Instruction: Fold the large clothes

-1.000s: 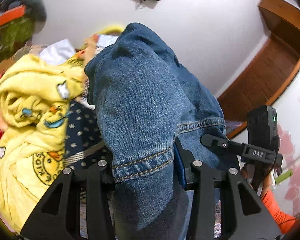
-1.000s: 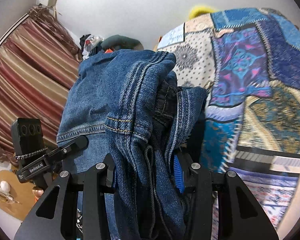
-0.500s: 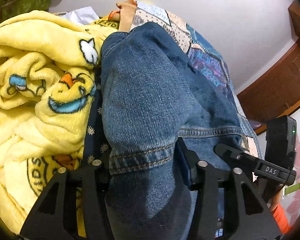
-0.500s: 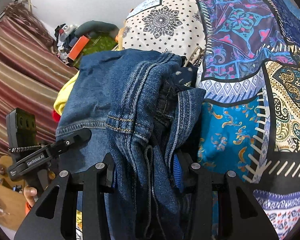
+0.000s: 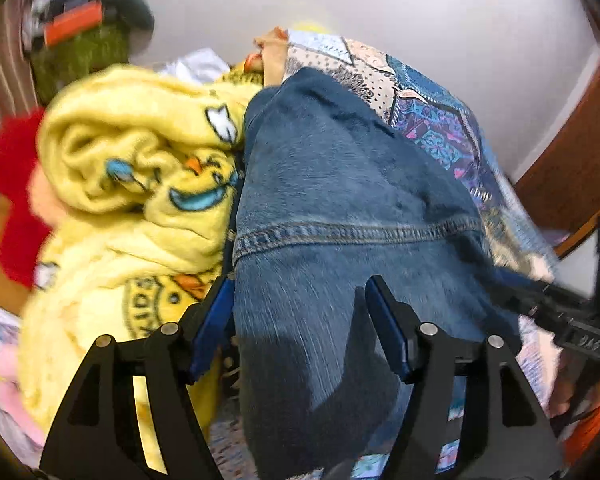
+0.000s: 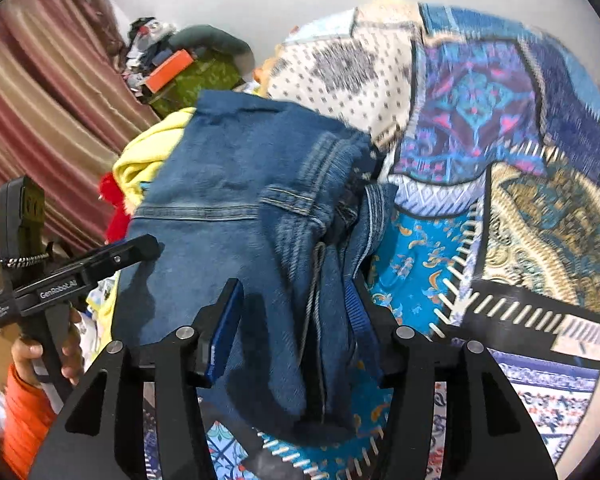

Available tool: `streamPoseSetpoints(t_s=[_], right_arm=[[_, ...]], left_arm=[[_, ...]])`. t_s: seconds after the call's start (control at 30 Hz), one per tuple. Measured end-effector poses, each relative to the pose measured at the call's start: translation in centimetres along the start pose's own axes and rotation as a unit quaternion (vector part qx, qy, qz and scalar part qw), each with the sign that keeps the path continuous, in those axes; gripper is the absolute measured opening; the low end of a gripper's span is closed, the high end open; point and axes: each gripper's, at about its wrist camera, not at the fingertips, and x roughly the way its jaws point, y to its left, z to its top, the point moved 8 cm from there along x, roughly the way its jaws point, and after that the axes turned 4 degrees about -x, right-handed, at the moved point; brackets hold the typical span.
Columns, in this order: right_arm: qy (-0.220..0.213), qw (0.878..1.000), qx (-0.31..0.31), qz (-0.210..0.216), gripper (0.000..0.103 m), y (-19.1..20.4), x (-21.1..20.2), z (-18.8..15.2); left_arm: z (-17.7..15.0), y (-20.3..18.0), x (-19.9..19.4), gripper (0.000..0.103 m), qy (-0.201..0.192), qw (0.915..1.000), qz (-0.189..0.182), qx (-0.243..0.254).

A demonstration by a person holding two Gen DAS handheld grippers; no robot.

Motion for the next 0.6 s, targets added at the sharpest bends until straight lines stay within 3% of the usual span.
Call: streamPoseSetpoints(t_s=[0.13,0.3,0.43,0.6], right_arm=[[-0.003,0.999,-0.036,-0.029,0.068,1.0,-0.1,-0.7],[0.039,0.996,-0.058,-0.059,0.068,0.0,2.0,-2.6],[0.045,0.997,-0.045,-0.051,0.076,-1.5,1.9,-3.6],[0.034,0.997,-0.058,-0.047,0.076,-0.8,0.3,-3.2]], left_arm=[[-1.8,-1.9,-0.7,0.069,-0.015,0.9957,0.049,0.077],[-4.5,-2.0,1.1,0.092,0.000,0.9841,0.108,0.141],[-6.0,-0.7,1.9,0.092,0.011,0.9893,0.086,0.117],[-6.1,0.3,2.0,0.095,0.015,0.9943,0.070,0.079]])
